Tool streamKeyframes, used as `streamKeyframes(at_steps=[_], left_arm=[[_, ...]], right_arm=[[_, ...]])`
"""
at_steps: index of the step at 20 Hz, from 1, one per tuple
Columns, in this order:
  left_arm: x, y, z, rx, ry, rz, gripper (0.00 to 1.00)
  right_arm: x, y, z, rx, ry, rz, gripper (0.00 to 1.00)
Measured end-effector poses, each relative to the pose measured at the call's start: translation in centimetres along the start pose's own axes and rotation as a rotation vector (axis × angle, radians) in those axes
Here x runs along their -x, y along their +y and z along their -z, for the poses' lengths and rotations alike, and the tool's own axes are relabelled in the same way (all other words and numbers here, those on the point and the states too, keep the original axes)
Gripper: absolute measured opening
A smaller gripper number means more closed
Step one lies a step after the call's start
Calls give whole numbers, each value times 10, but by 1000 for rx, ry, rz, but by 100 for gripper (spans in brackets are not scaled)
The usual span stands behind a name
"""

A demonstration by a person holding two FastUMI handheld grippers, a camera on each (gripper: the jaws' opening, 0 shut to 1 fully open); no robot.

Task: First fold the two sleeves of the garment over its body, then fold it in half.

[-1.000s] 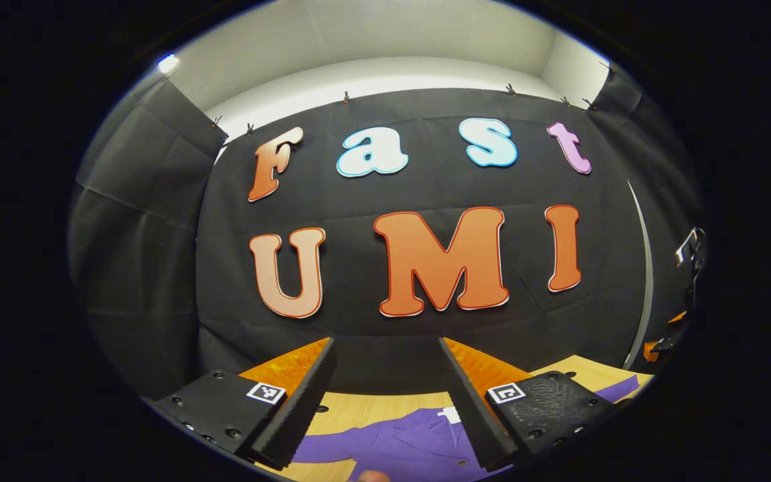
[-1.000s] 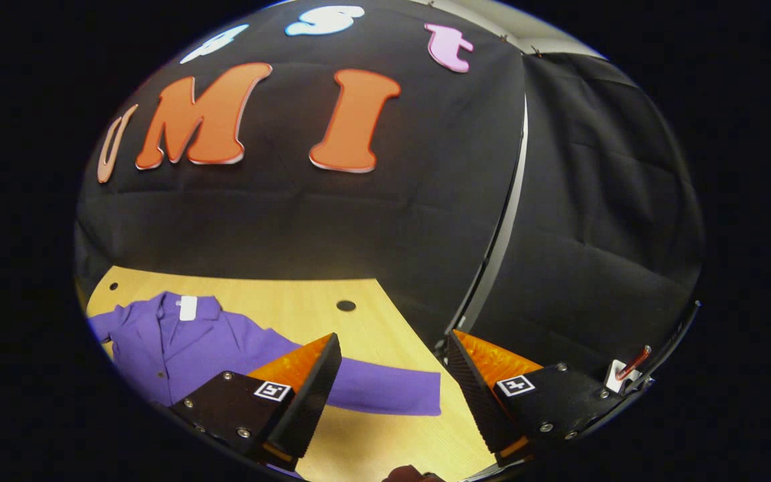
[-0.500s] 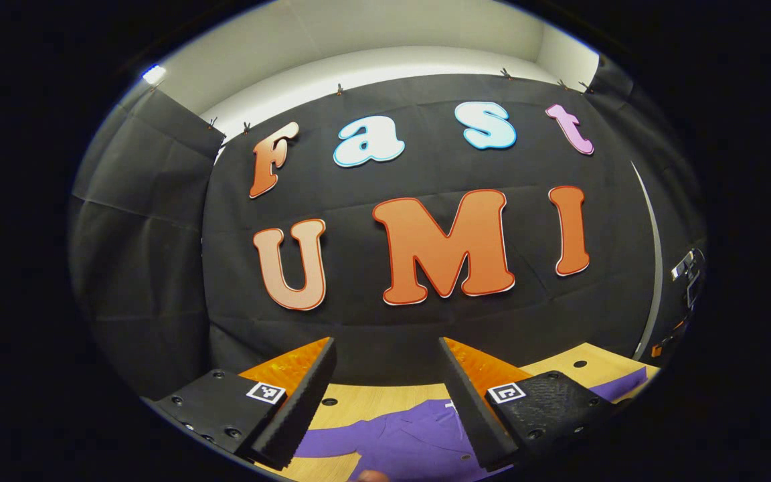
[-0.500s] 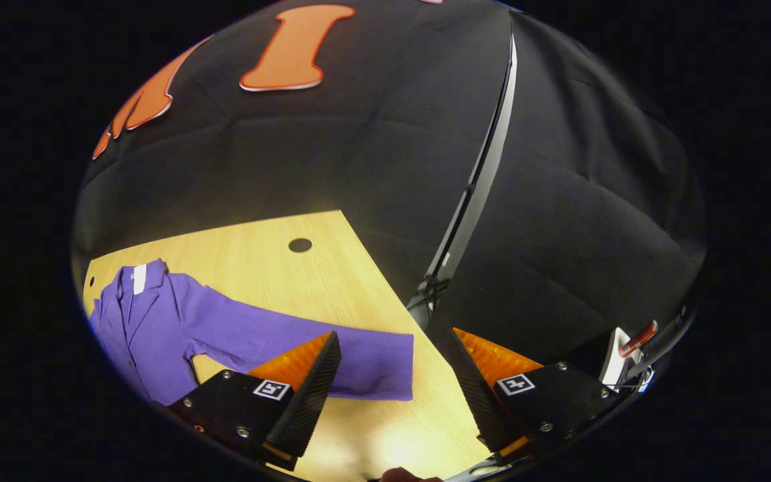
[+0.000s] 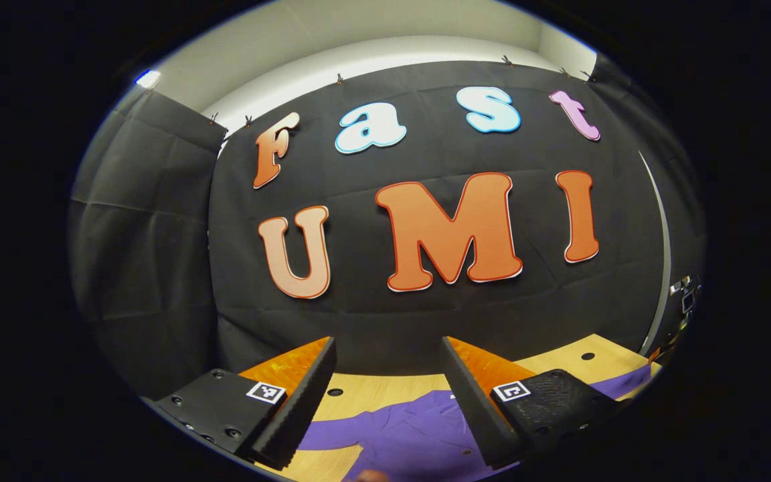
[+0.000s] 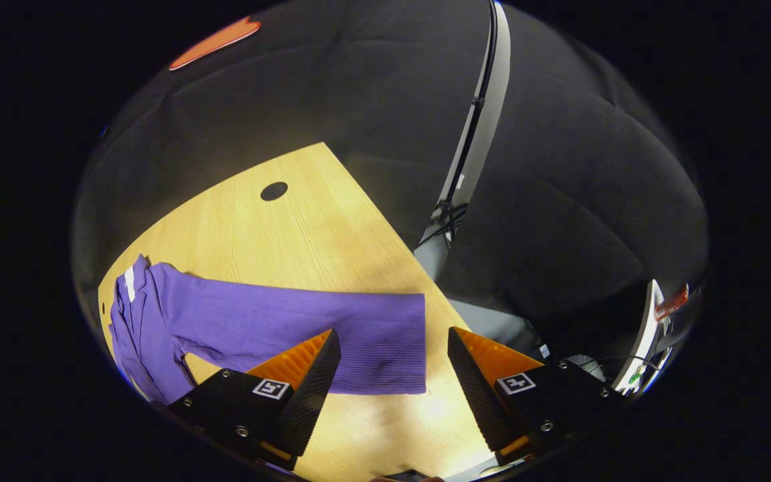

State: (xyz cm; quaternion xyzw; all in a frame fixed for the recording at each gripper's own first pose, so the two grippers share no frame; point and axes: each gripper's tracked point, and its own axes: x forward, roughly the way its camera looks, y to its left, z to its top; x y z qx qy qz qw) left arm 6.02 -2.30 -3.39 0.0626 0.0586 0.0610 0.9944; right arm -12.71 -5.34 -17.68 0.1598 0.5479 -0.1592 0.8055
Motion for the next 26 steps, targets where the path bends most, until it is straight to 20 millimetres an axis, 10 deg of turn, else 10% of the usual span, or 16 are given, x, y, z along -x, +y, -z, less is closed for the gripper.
streamKeyframes(at_steps=[11, 21, 26], left_arm=[[7, -2, 28, -35, 83, -51, 96], [20, 1, 45, -50, 141, -121, 96], [25, -2, 50, -52, 158, -141, 96]], right_arm=[[-27, -1, 27, 7, 273, -57, 93], [-55, -5, 37, 14, 378, -18, 63], [-54, -3, 34, 31, 367, -34, 27]])
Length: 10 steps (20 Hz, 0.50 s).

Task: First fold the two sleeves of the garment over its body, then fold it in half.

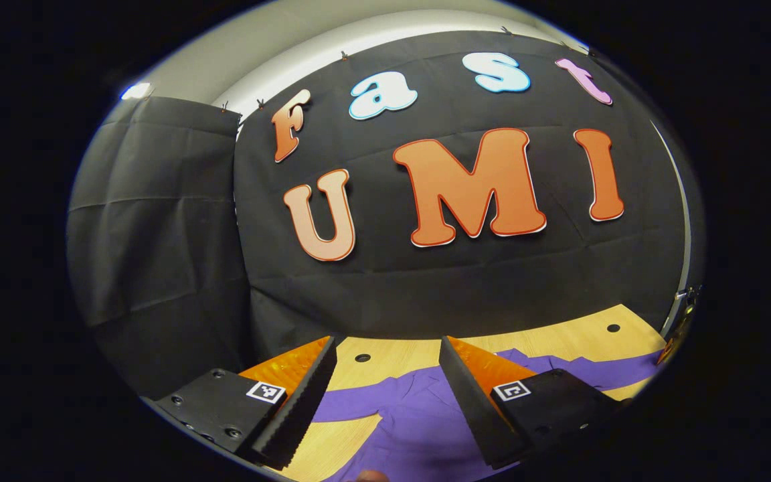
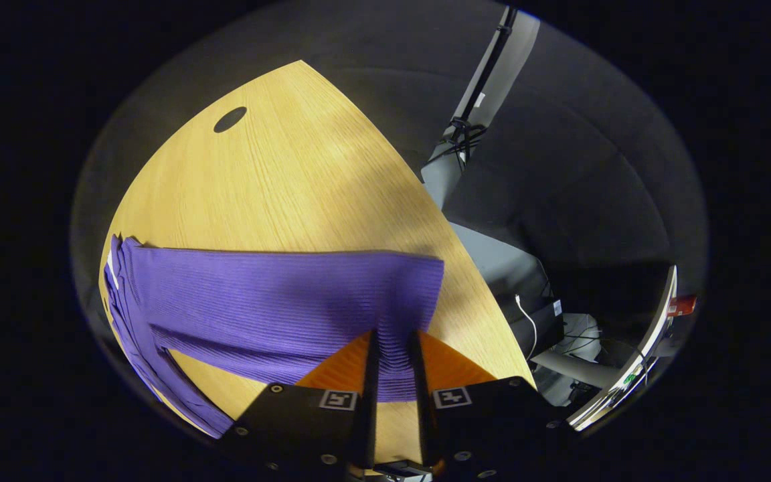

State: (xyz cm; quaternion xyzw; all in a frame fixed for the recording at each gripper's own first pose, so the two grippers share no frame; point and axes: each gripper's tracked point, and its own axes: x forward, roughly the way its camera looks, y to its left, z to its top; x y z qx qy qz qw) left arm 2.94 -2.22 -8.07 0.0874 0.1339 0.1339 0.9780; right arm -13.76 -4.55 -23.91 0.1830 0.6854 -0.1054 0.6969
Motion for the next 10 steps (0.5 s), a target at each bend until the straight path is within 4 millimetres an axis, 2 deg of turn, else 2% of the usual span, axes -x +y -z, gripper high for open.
streamKeyframes(at_steps=[1, 2, 4, 5, 6, 10], left_arm=[[2, 1, -1, 1, -4, -2, 100], [3, 0, -4, 3, -8, 0, 100], [2, 0, -4, 1, -17, 11, 97], [1, 1, -6, -2, -22, 18, 100], [-1, 3, -7, -3, -27, 24, 97], [-11, 17, -8, 17, -45, 58, 97]], right_arm=[[-1, 1, 1, -1, 0, -10, 22], [0, 4, 1, 1, 3, -19, 10], [6, 11, 2, -19, 1, -53, 5], [10, 13, 1, -27, -15, -59, 5], [18, 14, -1, -34, -33, -64, 5], [54, 35, -6, -40, -103, -93, 5]])
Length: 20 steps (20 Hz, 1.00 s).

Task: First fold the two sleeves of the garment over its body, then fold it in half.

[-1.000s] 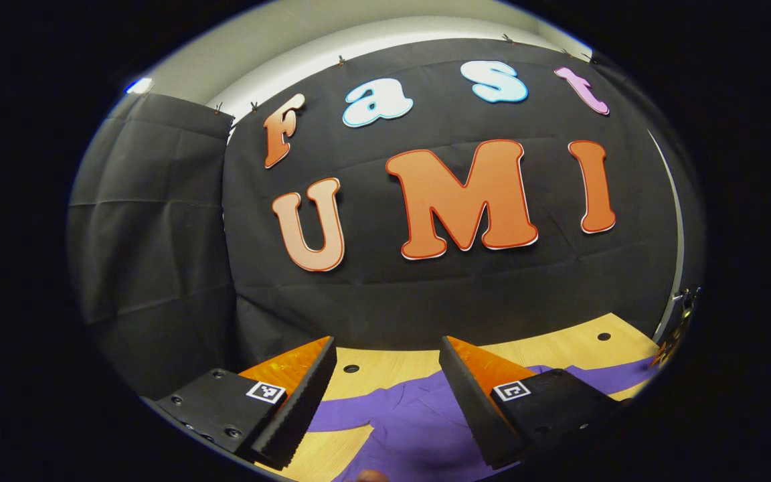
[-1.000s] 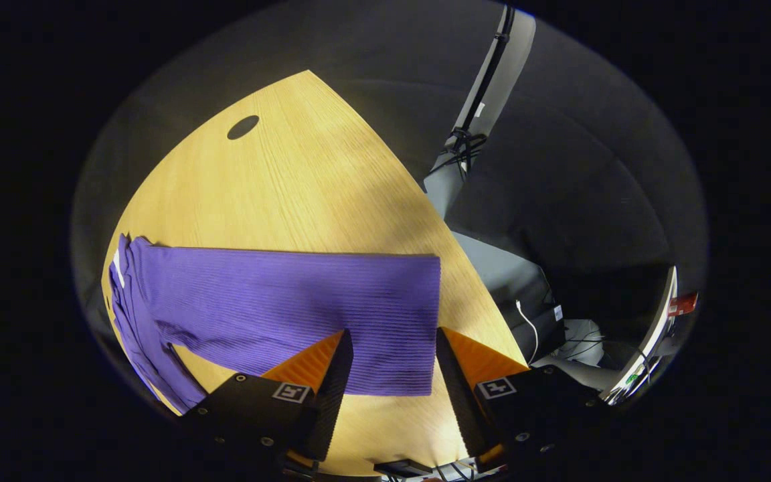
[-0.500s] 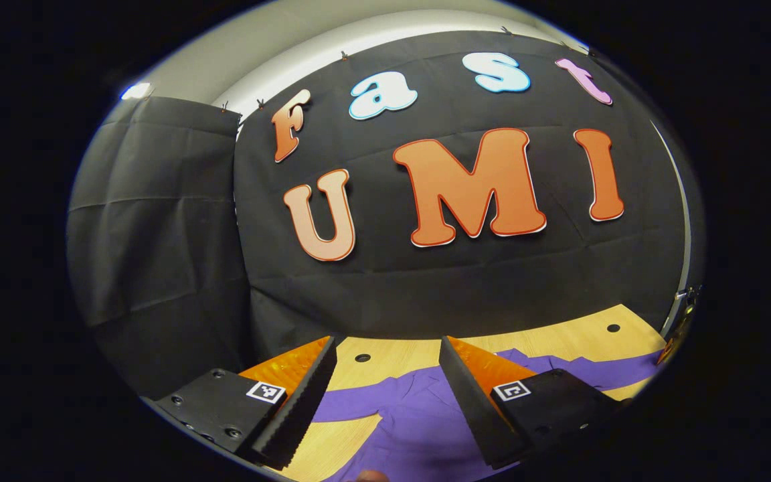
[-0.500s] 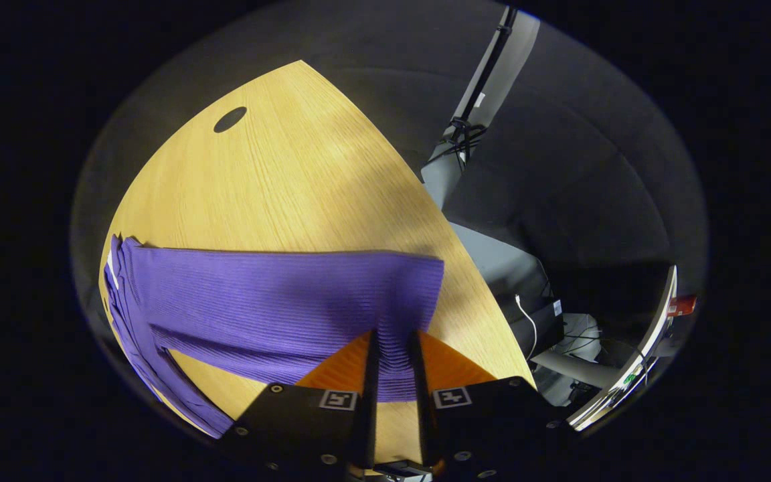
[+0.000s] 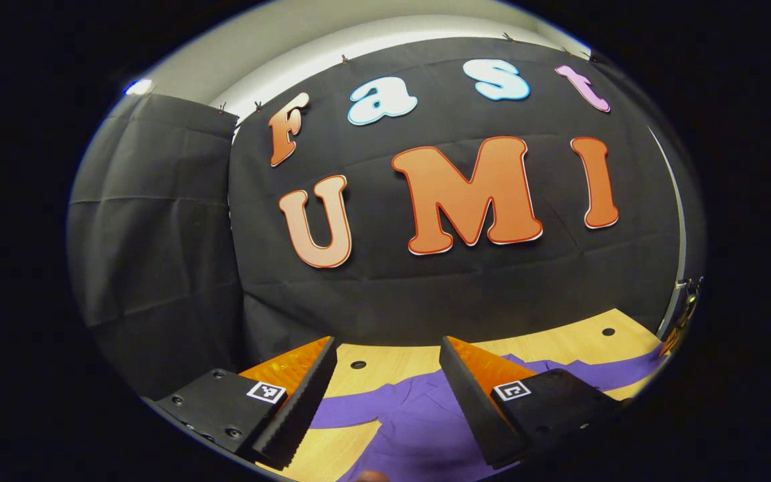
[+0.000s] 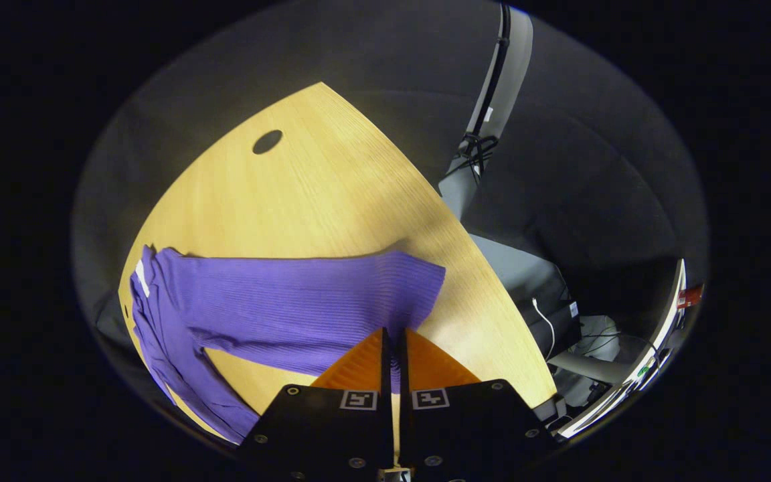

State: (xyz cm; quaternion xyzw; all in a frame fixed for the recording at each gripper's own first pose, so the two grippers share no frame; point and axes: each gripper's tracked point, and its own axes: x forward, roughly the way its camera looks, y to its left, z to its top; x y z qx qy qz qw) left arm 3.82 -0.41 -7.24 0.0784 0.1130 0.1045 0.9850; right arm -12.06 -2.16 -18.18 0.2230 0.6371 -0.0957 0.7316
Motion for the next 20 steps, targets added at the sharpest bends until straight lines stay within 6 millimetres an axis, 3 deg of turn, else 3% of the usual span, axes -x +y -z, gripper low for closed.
streamKeyframes(at_steps=[10, 15, 20], left_arm=[[-27, 75, 14, 47, -2, 25, 97], [-39, 113, 36, 82, 21, 13, 97], [-46, 159, 62, 93, 52, -31, 96]], right_arm=[[99, 111, -9, 119, -167, -73, 5], [143, 185, 7, 221, -211, -126, 5], [168, 264, 30, 356, -238, -175, 4]])
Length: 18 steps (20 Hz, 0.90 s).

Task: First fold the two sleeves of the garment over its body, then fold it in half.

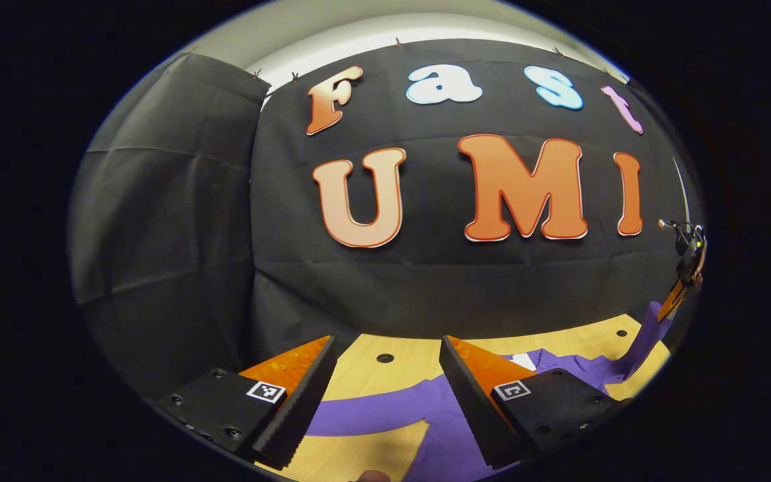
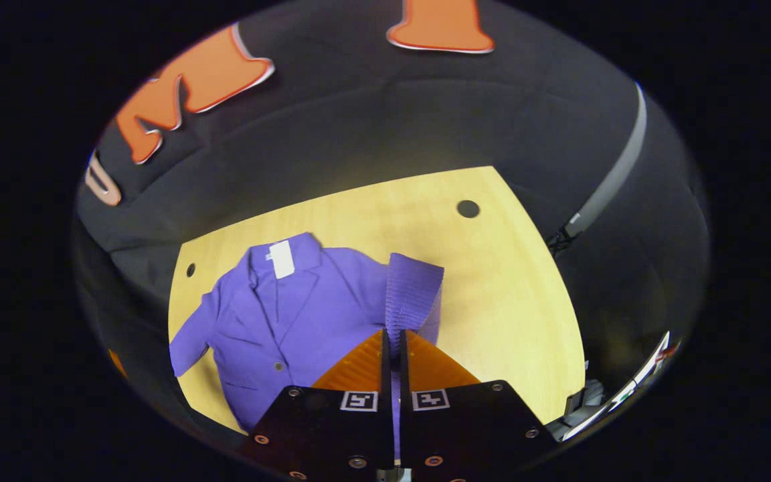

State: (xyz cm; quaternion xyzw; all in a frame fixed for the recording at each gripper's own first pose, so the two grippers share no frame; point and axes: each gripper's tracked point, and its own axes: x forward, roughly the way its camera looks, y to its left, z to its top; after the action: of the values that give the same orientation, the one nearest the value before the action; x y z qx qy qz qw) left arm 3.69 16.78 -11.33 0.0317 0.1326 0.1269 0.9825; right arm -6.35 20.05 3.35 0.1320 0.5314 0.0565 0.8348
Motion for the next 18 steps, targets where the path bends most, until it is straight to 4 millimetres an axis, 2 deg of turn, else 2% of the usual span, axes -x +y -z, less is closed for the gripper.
streamKeyframes(at_steps=[6, 10, 18], left_arm=[[1, 56, 12, -5, 13, -64, 96], [0, 86, 26, -1, 31, -99, 97], [0, 140, 40, -8, 62, -155, 97]], right_arm=[[-1, 90, -1, 93, -5, -78, 4], [-5, 149, 0, 126, 0, -131, 4], [-18, 261, 10, 191, 27, -238, 4]])
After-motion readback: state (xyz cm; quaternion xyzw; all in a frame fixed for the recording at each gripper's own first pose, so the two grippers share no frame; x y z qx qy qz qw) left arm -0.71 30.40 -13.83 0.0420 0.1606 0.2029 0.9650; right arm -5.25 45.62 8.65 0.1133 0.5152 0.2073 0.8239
